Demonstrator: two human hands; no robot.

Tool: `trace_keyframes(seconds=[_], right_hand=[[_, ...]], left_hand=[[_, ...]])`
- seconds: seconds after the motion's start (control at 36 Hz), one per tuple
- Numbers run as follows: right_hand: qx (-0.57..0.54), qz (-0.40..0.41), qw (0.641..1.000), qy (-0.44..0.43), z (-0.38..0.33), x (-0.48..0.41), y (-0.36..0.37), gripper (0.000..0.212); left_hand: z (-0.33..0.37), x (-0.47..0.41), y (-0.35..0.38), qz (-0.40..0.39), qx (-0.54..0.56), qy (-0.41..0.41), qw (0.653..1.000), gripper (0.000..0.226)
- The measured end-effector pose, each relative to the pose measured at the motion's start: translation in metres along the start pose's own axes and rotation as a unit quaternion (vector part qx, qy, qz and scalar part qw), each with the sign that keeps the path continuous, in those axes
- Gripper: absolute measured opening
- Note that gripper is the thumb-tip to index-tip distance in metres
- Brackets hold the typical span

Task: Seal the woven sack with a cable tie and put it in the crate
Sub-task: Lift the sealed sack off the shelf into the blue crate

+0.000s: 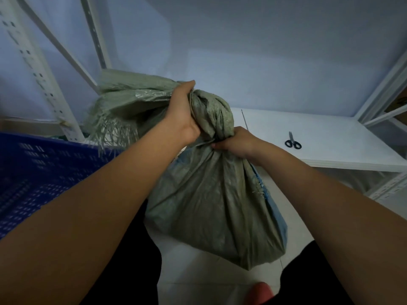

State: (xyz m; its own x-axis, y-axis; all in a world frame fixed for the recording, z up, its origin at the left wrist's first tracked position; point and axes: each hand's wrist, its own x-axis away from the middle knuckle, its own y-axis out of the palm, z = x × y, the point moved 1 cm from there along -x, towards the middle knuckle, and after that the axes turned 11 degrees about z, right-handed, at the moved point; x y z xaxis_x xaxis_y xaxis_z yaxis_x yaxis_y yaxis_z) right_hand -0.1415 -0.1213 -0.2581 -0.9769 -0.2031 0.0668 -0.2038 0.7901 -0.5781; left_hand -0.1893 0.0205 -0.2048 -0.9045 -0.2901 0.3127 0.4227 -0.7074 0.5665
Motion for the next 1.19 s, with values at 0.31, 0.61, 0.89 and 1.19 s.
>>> trace_keyframes(seconds=[0.31, 0.61, 0.89, 1.19], right_hand=[[0.103, -0.110, 0.989, -0.013, 0.010, 0.001, 0.026, 0.066], [0.091, -0.258, 0.962, 0.012, 0.006, 0.011, 0.025, 0.069], [-0.116, -0.193, 0.974, -0.011, -0.008, -0.001, 0.007, 0.065], [-0.016, -0.094, 0.993, -0.061, -0.004, 0.002, -0.005, 0.032]], left_hand=[[0.001, -0.003, -0.036, 0.042, -0.285, 0.020, 0.957, 0.026], [-0.007, -0.020, -0.057, 0.043, -0.485, 0.050, 0.872, 0.048], [-0.016, -0.006, -0.040, -0.060, -0.488, 0.031, 0.870, 0.038], [0.000, -0.015, -0.039, 0.019, -0.294, 0.103, 0.950, 0.035]])
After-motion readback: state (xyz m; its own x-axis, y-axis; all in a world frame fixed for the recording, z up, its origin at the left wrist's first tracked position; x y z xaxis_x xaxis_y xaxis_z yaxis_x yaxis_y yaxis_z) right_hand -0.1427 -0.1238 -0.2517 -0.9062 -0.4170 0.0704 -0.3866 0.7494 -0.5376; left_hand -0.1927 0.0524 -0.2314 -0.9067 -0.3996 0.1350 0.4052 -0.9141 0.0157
